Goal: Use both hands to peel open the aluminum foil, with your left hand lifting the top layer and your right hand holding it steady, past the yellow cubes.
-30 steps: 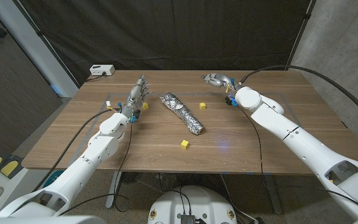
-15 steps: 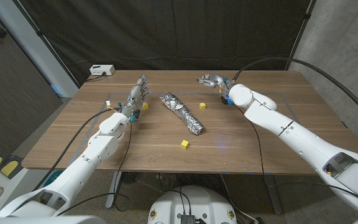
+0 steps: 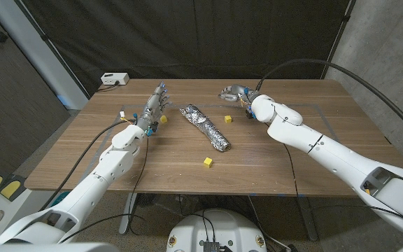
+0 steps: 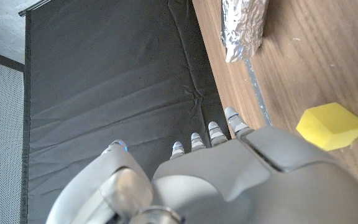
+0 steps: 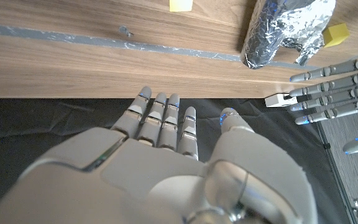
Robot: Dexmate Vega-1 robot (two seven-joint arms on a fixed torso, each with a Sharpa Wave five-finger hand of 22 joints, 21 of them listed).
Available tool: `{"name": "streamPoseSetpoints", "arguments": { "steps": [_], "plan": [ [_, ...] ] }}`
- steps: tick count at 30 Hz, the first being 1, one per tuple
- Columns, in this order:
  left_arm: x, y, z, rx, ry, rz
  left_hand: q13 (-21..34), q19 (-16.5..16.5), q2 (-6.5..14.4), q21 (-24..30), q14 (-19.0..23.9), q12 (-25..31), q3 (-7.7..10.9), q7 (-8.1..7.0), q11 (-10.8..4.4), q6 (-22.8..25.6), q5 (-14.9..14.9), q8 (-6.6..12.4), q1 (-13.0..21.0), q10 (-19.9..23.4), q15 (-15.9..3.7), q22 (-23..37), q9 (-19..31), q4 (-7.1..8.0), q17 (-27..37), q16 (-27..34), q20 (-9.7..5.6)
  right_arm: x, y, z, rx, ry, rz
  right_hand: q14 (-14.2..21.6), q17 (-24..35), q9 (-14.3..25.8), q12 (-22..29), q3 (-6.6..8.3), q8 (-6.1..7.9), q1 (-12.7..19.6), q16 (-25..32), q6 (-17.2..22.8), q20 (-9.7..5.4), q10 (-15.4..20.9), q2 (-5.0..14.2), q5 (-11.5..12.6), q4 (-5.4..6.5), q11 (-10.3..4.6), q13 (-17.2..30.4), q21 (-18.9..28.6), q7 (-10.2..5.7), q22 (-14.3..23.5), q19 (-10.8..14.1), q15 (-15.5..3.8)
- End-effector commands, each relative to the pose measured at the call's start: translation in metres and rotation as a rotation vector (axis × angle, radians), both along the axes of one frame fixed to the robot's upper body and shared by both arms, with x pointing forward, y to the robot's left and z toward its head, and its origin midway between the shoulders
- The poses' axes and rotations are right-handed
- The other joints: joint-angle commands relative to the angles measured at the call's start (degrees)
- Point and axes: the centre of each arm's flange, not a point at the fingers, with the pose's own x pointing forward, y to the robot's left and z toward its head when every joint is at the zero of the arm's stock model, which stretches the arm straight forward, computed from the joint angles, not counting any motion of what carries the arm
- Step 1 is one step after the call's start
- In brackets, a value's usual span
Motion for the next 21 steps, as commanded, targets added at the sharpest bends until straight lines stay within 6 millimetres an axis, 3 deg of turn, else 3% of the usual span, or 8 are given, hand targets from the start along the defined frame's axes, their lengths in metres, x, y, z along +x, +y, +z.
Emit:
{"name": "streamPoseSetpoints", "arguments": {
  "steps": [1,7,21],
  "plan": [
    [-0.003,0.0,0.005,0.007,-0.01,-0.019,0.2,-1.3,0.2,0.0,-0.1,0.4,-0.43,0.45,0.07,0.4,0.3,-0.03,0.3,1.0,0.29,0.2,0.3,0.04,0.3,-0.2,0.92,-0.005,0.013,-0.004,-0.079,-0.033,-0.067,0.3,0.1,0.3,-0.2,0.9,-0.3,1.6,-0.1,0.7,-0.57,0.1,-0.16,0.4,-0.94,-0.91,0.2,0.4,-0.43,0.3,0.6,-1.05],
    [-0.006,-0.001,0.004,0.005,-0.012,-0.02,0.2,-1.0,0.1,0.1,0.5,0.6,-0.58,0.64,0.19,1.1,0.4,0.11,0.3,1.9,0.3,0.2,0.3,0.03,0.3,-0.1,1.16,-0.005,0.016,-0.007,-0.124,-0.035,-0.104,0.6,0.1,0.4,-0.3,1.38,-0.22,3.4,0.0,1.3,-0.81,0.4,-0.79,0.2,-2.64,-1.52,0.2,0.6,-0.56,0.3,1.0,-1.56],
    [-0.012,-0.002,0.003,0.0,-0.019,-0.029,0.2,-0.7,0.0,0.0,1.1,0.6,-0.78,0.57,0.34,1.4,0.4,0.02,0.3,2.4,0.41,0.2,0.3,0.04,0.3,-0.1,1.34,-0.003,0.024,-0.016,-0.216,-0.029,-0.155,0.3,0.4,0.4,-0.7,-0.07,-0.38,2.7,0.0,1.4,-0.92,0.2,-2.57,-1.0,-2.97,-1.93,0.2,0.5,-0.62,0.3,1.1,-2.07]
  ]
}}
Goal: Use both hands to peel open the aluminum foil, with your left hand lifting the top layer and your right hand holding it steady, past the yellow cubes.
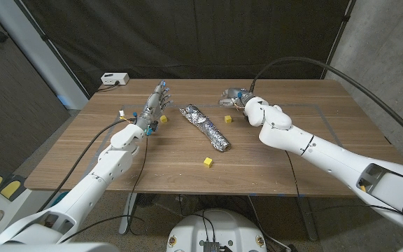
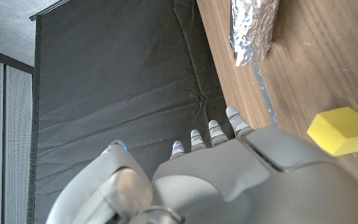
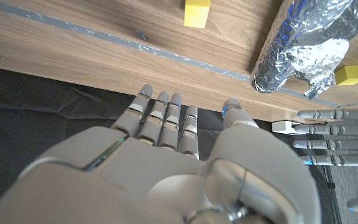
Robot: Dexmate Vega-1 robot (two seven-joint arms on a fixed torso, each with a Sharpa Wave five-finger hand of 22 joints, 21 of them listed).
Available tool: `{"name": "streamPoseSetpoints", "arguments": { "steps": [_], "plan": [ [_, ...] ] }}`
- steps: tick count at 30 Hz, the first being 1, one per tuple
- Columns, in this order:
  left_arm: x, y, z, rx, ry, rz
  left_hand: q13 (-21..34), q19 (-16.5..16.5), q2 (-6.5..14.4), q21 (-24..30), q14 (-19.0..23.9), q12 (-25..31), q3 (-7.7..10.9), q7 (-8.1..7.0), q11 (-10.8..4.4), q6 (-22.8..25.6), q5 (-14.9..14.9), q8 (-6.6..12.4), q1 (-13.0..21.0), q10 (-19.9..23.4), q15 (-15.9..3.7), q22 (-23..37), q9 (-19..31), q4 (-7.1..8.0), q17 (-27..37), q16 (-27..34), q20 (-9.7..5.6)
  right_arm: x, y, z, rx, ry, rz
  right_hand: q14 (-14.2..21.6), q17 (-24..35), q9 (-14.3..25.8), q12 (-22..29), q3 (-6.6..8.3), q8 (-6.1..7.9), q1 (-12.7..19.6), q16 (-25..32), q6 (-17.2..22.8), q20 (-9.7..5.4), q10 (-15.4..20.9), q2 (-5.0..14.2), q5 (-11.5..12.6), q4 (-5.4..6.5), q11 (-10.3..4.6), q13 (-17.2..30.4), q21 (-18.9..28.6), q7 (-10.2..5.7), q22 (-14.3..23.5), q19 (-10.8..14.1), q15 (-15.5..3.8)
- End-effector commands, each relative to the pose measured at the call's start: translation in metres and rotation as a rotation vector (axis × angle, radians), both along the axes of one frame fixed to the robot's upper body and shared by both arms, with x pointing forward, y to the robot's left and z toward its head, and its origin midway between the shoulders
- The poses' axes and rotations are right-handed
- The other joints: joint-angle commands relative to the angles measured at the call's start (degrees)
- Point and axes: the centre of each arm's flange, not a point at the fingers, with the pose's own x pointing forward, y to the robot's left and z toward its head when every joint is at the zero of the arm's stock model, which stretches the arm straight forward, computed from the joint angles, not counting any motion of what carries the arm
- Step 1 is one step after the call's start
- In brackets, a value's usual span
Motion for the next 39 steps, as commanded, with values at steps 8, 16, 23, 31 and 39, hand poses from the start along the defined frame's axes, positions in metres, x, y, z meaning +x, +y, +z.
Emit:
{"name": "streamPoseSetpoints", "arguments": {
  "steps": [8,16,23,31,39],
  "plan": [
    [-0.006,-0.001,-0.001,-0.006,-0.008,-0.017,0.2,-0.6,0.0,0.0,0.4,0.3,-0.43,-0.2,0.02,0.3,0.4,-0.07,0.3,0.5,-0.11,0.2,0.3,0.21,0.3,-0.1,0.32,0.004,0.014,-0.012,-0.102,0.005,-0.044,-0.1,0.2,0.1,-0.4,-1.3,-0.41,0.4,-0.1,0.9,-0.24,0.1,-2.05,-0.9,-0.88,-0.51,0.2,0.2,-0.02,0.3,0.7,-1.23],
    [-0.017,0.001,-0.003,0.049,0.014,0.084,0.3,-3.4,-2.0,-1.6,-1.1,-0.5,-1.1,-0.44,0.02,-1.9,0.3,-1.04,2.0,-0.7,-0.12,0.0,0.3,-1.26,0.2,-1.1,-0.33,0.006,0.02,-0.014,-0.12,0.004,-0.045,-0.2,0.1,0.2,-0.4,-1.79,-0.41,1.0,-0.2,1.1,-0.37,0.4,-3.09,-1.0,-1.72,-0.58,0.2,0.3,0.0,0.2,1.0,-1.73],
    [-0.025,0.016,-0.013,-0.047,0.03,0.148,0.3,-4.8,-2.6,-2.5,-2.0,-0.5,-1.56,-0.01,0.16,0.7,0.2,-0.11,2.6,0.0,-0.06,0.2,0.3,-1.73,0.3,-1.5,-0.69,0.009,0.026,-0.015,-0.137,0.0,-0.043,-0.4,0.1,0.2,-0.5,-2.11,-0.47,0.9,-0.2,1.0,-0.55,0.4,-3.35,-1.0,-1.77,-0.62,0.2,0.2,-0.07,0.2,1.0,-1.72],
    [-0.032,0.031,-0.015,-0.078,0.028,0.205,0.3,-3.6,-2.3,-2.1,-1.5,-0.4,-1.62,0.11,0.2,1.4,0.1,-0.03,2.6,0.6,-0.12,0.3,0.3,-1.63,0.3,-1.3,-0.72,0.014,0.034,-0.02,-0.14,-0.008,-0.024,-0.7,0.1,0.2,-0.6,-2.46,-0.43,1.1,-0.3,1.2,-0.64,0.4,-3.72,-1.0,-2.04,-0.65,0.2,0.1,0.02,0.2,0.9,-1.8],
    [-0.034,0.04,-0.019,-0.115,0.018,0.2,0.3,-1.9,1.0,-1.7,0.1,0.1,-1.04,-0.45,0.06,4.8,0.5,0.6,1.8,2.9,-0.45,0.4,0.3,-0.18,0.5,-0.8,-0.84,0.015,0.042,-0.024,-0.154,-0.015,-0.019,-0.8,0.2,0.2,-0.6,-2.89,-0.41,1.1,-0.3,1.5,-0.85,0.6,-4.11,-0.9,-2.2,-0.73,0.2,0.0,-0.02,0.2,0.9,-1.99]
  ]
}}
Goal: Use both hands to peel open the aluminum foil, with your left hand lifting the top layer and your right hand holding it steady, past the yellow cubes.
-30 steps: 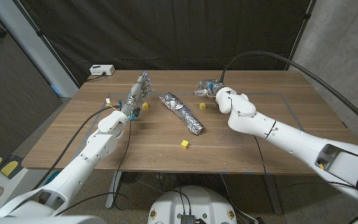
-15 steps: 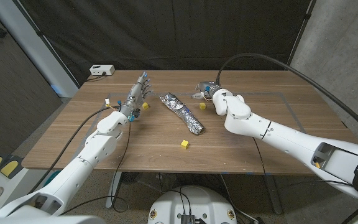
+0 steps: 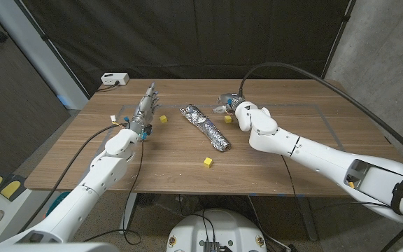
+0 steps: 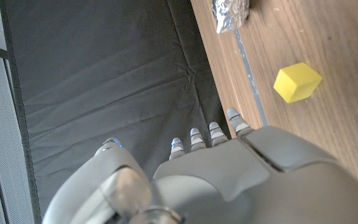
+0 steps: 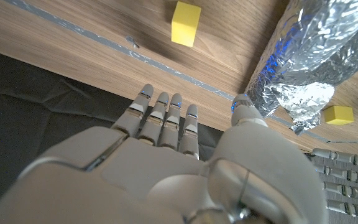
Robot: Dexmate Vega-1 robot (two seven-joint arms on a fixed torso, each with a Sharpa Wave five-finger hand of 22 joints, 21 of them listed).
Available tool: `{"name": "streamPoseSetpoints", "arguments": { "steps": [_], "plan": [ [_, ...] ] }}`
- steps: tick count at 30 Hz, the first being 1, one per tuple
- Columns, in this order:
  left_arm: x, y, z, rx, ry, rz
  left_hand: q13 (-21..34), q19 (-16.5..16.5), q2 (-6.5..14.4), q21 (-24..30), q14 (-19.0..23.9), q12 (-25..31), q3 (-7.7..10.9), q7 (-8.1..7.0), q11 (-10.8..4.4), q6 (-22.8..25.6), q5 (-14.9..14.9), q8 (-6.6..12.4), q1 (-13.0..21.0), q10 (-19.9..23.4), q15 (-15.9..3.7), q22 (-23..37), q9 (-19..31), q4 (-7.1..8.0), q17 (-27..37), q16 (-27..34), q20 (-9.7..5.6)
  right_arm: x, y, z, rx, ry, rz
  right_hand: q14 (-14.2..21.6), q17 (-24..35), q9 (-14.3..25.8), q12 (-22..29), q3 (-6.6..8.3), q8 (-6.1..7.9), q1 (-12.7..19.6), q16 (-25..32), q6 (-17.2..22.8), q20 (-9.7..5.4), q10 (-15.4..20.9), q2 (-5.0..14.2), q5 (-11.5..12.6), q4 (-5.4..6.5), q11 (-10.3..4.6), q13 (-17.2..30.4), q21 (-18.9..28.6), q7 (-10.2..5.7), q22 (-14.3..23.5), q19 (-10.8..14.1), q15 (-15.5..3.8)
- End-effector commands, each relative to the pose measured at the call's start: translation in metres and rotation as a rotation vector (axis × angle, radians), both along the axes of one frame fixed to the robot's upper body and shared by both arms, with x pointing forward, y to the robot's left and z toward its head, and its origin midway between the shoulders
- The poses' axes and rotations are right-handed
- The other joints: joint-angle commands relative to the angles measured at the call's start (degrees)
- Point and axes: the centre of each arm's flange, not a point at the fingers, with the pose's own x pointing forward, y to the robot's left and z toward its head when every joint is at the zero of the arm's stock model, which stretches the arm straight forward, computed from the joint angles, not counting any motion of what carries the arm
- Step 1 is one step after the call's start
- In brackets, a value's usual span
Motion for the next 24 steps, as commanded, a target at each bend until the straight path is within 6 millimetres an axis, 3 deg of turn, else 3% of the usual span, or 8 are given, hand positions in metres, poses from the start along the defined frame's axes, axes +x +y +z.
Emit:
{"name": "streamPoseSetpoints", "arguments": {
  "steps": [1,12,24],
  "plan": [
    [-0.007,0.016,-0.006,-0.059,-0.01,0.039,0.3,-1.7,1.2,0.4,0.4,0.3,-0.06,-0.1,0.09,0.7,0.5,0.34,0.0,0.4,-0.15,0.2,0.0,0.82,0.3,0.3,-0.42,0.004,0.013,-0.007,-0.019,-0.01,0.011,-0.3,0.2,0.2,-0.2,-0.62,0.0,0.2,-0.1,0.5,-0.24,0.6,-0.77,0.0,-0.12,-0.25,0.1,0.1,0.02,0.2,0.5,-1.79],
    [-0.011,0.019,-0.004,-0.059,-0.039,0.01,0.3,-1.9,1.1,0.3,0.1,0.0,-0.42,0.28,0.43,0.2,0.5,-0.16,-0.4,-0.1,0.04,0.2,0.0,1.12,0.3,0.1,0.13,0.004,0.024,-0.013,-0.076,-0.036,-0.009,0.1,0.0,0.2,-0.2,-0.62,0.19,2.0,0.0,1.3,-0.64,1.1,-1.29,0.5,-1.32,-0.77,0.1,0.1,-0.35,0.1,0.9,-2.49],
    [-0.009,0.02,-0.002,-0.069,-0.044,-0.016,0.3,-1.8,0.9,0.2,0.2,-0.2,-0.74,0.34,0.52,0.2,0.5,-0.35,-0.6,-0.1,0.01,0.2,0.0,1.27,0.3,0.1,0.23,0.0,0.028,-0.018,-0.099,-0.005,-0.001,-0.1,0.0,0.2,-0.4,-1.88,-0.05,2.0,-0.1,1.2,-0.34,1.0,-3.59,0.8,-1.77,-0.9,0.1,-0.1,-0.53,0.0,0.8,-2.41]
  ]
}}
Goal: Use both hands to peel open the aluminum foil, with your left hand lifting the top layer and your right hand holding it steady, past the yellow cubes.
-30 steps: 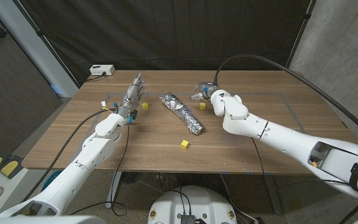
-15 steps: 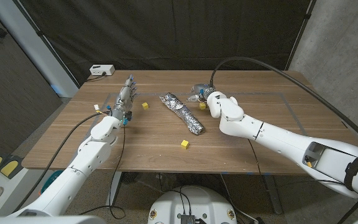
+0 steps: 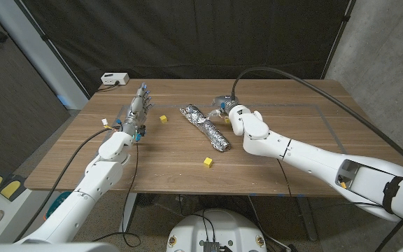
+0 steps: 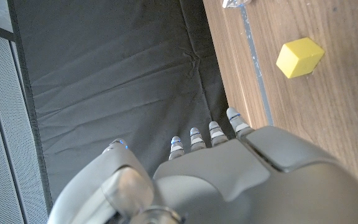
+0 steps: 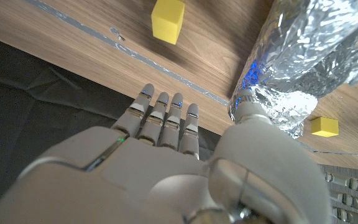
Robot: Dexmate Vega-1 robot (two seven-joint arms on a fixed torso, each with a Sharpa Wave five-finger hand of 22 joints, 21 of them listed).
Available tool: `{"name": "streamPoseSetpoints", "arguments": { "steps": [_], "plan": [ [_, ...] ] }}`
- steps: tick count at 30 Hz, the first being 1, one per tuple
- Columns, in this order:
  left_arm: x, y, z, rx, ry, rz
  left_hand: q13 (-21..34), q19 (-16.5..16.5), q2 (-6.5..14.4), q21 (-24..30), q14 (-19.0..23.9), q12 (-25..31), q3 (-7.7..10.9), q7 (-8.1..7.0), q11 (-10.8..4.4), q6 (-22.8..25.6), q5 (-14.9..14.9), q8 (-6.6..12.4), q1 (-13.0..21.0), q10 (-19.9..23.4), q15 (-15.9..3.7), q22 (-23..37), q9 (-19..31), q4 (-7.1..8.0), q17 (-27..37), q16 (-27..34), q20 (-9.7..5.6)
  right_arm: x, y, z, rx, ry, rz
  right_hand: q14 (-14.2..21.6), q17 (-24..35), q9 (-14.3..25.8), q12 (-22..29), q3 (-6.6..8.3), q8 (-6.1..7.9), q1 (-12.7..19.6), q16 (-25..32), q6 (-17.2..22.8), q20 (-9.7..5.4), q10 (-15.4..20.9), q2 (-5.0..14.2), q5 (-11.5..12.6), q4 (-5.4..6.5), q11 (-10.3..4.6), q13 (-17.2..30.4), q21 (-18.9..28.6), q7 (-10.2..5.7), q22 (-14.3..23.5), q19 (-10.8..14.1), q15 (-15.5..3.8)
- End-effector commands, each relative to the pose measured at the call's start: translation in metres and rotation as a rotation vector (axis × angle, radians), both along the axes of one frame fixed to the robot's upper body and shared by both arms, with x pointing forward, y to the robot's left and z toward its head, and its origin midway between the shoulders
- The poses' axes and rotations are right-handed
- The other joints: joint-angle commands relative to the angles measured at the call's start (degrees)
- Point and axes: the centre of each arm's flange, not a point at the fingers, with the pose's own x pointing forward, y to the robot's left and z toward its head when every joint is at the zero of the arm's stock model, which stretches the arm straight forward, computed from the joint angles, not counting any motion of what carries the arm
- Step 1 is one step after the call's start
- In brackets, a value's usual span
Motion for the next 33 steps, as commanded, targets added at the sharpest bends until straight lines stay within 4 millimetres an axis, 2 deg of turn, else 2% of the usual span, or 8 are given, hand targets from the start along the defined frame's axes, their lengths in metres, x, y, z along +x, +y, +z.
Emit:
{"name": "streamPoseSetpoints", "arguments": {
  "steps": [1,7,15,20,25,28,30,33],
  "plan": [
    [0.001,0.002,0.001,-0.009,-0.01,-0.026,0.3,-1.7,-0.5,0.1,0.2,-0.2,-0.19,0.09,0.52,0.0,0.1,-0.13,0.0,-0.2,-0.03,0.2,0.2,0.3,0.3,0.1,0.21,-0.003,0.005,-0.005,-0.024,0.025,0.003,-0.1,0.2,0.2,-0.4,-0.54,-0.06,0.0,-0.1,0.2,0.2,0.2,-1.22,0.4,-0.12,-0.15,0.1,-0.1,-0.4,0.2,0.3,-2.41],
    [0.002,0.003,0.002,-0.01,-0.01,-0.034,0.3,-1.7,-0.6,0.0,0.2,-0.2,-0.29,0.14,0.5,-0.1,0.1,-0.25,-0.1,-0.2,-0.03,0.2,0.2,0.35,0.3,0.1,0.22,-0.004,0.005,-0.008,-0.027,0.066,0.025,-0.9,0.4,0.1,-0.8,-3.48,-0.6,-2.4,-0.2,-1.0,0.54,-0.5,-5.27,0.9,0.53,-0.12,0.2,-0.7,-0.58,0.1,-0.4,-2.17],
    [0.003,0.005,0.002,-0.017,-0.021,-0.041,0.3,-1.7,-0.6,0.0,0.3,-0.3,-0.43,-0.01,0.57,-0.3,0.1,-0.38,-0.2,-0.2,0.02,0.2,0.2,0.42,0.3,0.1,0.25,-0.005,0.012,-0.014,-0.051,0.1,0.028,0.3,0.5,0.1,-1.0,-5.01,-0.71,-3.6,0.4,-1.7,1.04,-0.9,-6.86,1.7,1.03,-0.03,0.2,-0.6,-0.29,0.1,0.2,-2.16],
    [0.004,0.005,0.002,-0.015,-0.022,-0.046,0.3,-1.7,-0.7,-0.1,0.4,-0.3,-0.54,0.11,0.71,-0.2,0.1,-0.42,-0.3,-0.2,0.01,0.2,0.2,0.46,0.3,0.1,0.28,-0.003,0.016,-0.018,-0.066,0.104,0.016,10.3,1.2,0.1,0.8,-2.77,0.11,2.3,3.0,0.0,-1.21,4.7,-2.59,4.2,0.06,-1.12,0.4,2.1,-0.31,0.9,6.4,-6.8],
    [0.005,0.005,0.001,-0.019,-0.019,-0.05,0.3,-1.7,-0.7,-0.1,0.3,-0.4,-0.63,0.1,0.61,-0.3,0.1,-0.47,-0.3,-0.1,-0.01,0.2,0.2,0.5,0.3,0.0,0.28,-0.001,0.022,-0.019,-0.065,0.131,0.027,14.6,1.4,0.1,1.5,-1.74,0.53,4.6,3.7,1.9,-1.54,7.3,-0.89,4.5,-0.16,-0.92,0.5,4.3,-0.22,1.7,10.2,-7.64],
    [0.006,0.006,0.001,-0.021,-0.019,-0.049,0.3,-1.6,-0.7,-0.1,0.3,-0.4,-0.69,0.1,0.64,-0.2,0.1,-0.49,-0.4,-0.1,-0.06,0.2,0.2,0.52,0.3,0.0,0.29,0.002,0.028,-0.021,-0.061,0.177,0.038,15.1,1.5,0.0,1.4,-0.91,0.44,5.8,3.6,2.0,-2.03,7.3,0.69,4.5,-0.14,-1.16,0.5,5.0,-0.43,2.0,11.0,-7.84],
    [0.006,0.006,0.001,-0.021,-0.02,-0.049,0.3,-1.6,-0.7,-0.1,0.4,-0.4,-0.71,0.11,0.6,-0.2,0.1,-0.5,-0.4,-0.1,0.0,0.2,0.2,0.53,0.3,0.0,0.29,0.004,0.032,-0.022,-0.068,0.194,0.039,13.1,1.5,0.0,0.6,-0.47,-0.07,7.0,2.4,1.1,-2.54,5.8,1.37,4.3,-0.37,-0.85,0.5,5.6,-0.36,2.4,11.3,-7.23],
    [0.006,0.006,0.001,-0.021,-0.02,-0.049,0.3,-1.6,-0.7,-0.1,0.3,-0.4,-0.75,0.12,0.64,-0.3,0.2,-0.52,-0.4,-0.1,0.04,0.2,0.2,0.55,0.3,0.0,0.32,0.006,0.037,-0.023,-0.082,0.218,0.039,10.1,1.5,0.1,-0.3,-0.26,-0.56,8.1,1.0,-0.2,-1.54,4.1,2.09,3.8,-0.38,-0.56,0.5,5.3,-0.11,2.6,9.2,-5.99]
  ]
}}
